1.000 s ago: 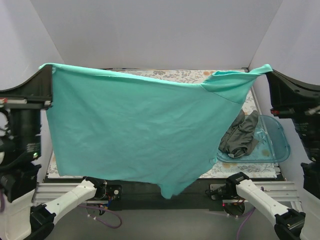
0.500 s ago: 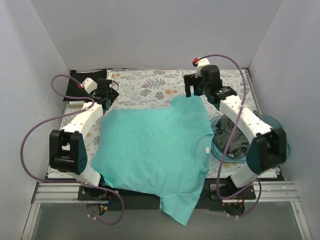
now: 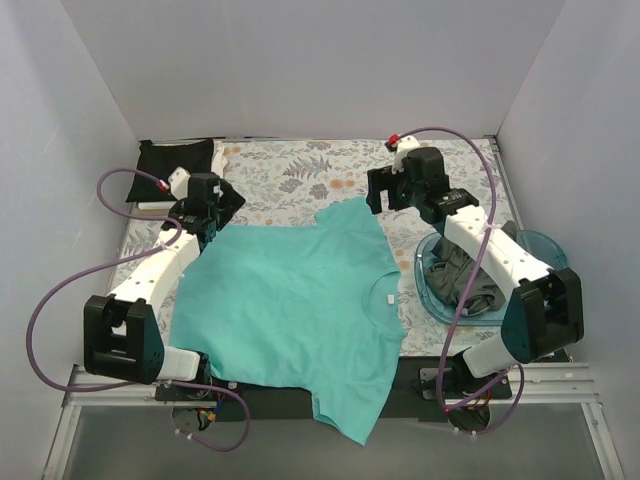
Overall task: Fold and stack the t-shirts
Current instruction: Flatten the tshirt out
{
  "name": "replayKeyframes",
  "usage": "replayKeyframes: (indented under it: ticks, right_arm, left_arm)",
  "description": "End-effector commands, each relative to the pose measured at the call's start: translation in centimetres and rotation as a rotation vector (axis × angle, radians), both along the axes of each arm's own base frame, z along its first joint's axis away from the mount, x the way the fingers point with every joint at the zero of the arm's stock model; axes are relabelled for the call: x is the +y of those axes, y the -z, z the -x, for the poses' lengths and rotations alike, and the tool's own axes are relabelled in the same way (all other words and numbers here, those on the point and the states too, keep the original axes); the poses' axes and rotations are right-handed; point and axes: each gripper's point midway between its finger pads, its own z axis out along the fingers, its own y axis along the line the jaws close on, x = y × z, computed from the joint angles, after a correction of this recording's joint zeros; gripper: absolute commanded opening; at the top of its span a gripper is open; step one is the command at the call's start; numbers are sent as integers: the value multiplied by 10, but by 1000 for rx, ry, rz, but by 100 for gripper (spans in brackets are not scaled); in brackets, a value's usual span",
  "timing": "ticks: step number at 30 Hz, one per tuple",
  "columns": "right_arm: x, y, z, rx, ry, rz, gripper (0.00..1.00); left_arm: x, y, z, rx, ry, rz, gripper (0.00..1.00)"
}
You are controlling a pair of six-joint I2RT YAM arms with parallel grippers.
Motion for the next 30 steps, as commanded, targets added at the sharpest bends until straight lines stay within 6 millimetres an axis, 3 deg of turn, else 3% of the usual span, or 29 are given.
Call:
replayKeyframes:
  ticks: [1,7,14,19,23,24,30]
  right_arm:
    - [28,30,21,104,-119,-87,98]
    - [64,77,37,195,-194,-20,98]
    - [76,122,25,290,-177,21,98]
    - [66,152,10,324,-120,110,98]
    - [66,165,2,359,-111,101,98]
    - [63,169,-4,367,-94,99,98]
    - [37,178,-17,402,-42,98,98]
  left_arm:
    - [-2,9,19,18,33,11,91]
    - [6,35,42,59,21,-13,91]
    - [8,66,50,129,17,-26,93]
    - [5,86,42,178,26,-28,94]
    - [0,103,35,214,37,-17,96]
    - [-2,112,34,239,43,-14,96]
    - [-15,123,18,267,86,18,96]
